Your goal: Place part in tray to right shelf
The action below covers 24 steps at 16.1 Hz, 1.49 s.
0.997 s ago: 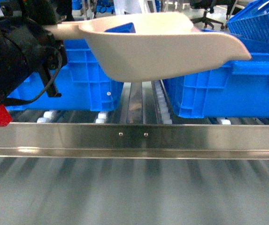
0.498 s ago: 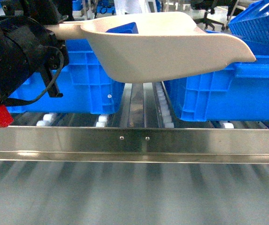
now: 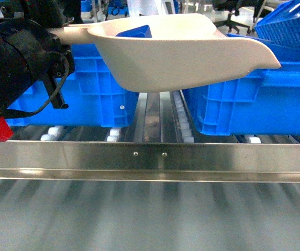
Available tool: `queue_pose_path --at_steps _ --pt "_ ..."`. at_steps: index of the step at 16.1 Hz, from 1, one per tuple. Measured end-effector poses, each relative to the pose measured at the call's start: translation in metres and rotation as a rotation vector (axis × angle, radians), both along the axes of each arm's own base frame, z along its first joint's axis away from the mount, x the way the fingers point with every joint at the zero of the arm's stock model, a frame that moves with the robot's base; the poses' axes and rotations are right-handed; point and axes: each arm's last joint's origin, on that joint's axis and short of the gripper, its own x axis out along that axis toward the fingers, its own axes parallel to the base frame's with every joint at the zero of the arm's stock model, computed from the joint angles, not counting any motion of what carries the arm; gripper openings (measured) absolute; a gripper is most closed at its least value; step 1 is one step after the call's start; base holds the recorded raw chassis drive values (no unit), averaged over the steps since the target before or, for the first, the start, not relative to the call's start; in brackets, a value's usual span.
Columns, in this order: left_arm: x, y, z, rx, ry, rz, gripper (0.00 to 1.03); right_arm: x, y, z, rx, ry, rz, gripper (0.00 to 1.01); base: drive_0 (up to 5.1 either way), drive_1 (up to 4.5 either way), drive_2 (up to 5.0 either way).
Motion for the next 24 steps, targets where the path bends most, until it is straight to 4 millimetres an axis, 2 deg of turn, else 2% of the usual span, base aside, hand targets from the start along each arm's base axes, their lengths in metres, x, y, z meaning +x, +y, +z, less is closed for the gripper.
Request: queue_pose_path --at_steps 24 --pt "0.0 -0.0001 0.0 0.0 0.0 0.0 0.12 0.0 0.0 0.0 0.0 0.0 0.0 0.98 0.0 0.0 0.0"
